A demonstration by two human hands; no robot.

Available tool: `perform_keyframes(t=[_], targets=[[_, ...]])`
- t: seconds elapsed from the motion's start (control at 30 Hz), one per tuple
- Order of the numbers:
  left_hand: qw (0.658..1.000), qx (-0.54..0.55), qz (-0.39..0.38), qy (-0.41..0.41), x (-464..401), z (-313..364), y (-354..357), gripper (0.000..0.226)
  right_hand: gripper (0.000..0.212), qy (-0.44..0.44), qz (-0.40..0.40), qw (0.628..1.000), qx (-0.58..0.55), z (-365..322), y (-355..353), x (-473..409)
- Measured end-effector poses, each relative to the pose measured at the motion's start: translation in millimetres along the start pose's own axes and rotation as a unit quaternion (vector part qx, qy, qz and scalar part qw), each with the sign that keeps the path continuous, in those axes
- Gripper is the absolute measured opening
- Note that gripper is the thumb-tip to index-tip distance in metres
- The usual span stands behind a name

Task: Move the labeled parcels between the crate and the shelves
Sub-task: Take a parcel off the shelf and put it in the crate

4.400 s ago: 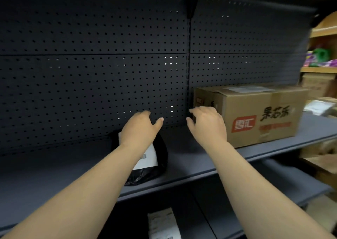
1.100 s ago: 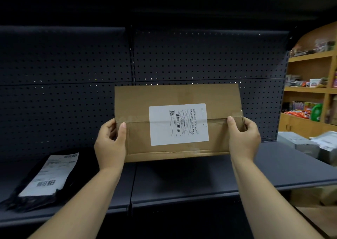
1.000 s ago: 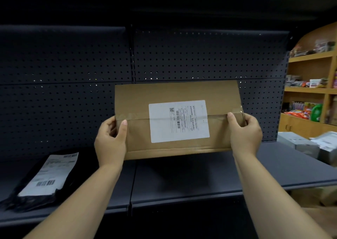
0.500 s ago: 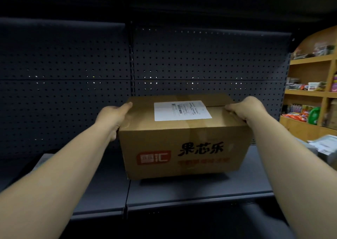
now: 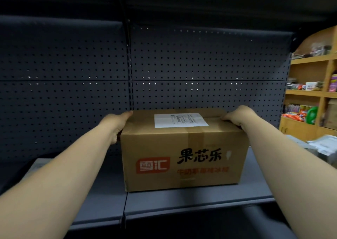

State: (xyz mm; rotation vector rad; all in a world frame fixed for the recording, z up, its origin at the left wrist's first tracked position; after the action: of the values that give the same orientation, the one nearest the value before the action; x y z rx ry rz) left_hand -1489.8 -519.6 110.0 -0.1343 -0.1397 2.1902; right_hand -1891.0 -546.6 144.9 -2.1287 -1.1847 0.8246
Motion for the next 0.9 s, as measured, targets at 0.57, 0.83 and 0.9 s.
perform_keyframes(t=[0.57, 0.83, 0.9], targets=[[0.996, -0.089, 0.003, 0.001, -14, -6, 9, 0.033, 0.055, -0.007, 0.008, 0.998, 0.056, 3, 18, -17], [0.996, -0.093, -0.006, -0.016, 4, 1, 8, 0.026, 0.031, -0.032, 0.056, 0.994, 0.088, -4, 6, -20], [0.995, -0.095, 0.011, 0.005, 4, 6, 5, 0.046, 0.03, -0.042, 0.089, 0.991, 0.087, -7, 0, -15]])
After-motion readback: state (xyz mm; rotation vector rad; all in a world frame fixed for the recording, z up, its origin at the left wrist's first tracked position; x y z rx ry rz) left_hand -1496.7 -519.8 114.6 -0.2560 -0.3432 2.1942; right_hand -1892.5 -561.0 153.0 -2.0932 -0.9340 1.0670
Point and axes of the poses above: each hand's wrist, its own x-axis away from the middle knuckle, its own y-axis out of the palm, z = x × y, the point moved 10 cm from there along -x, towards the middle knuckle, and after that the axes turned 10 degrees about z, right-handed, at the moved point
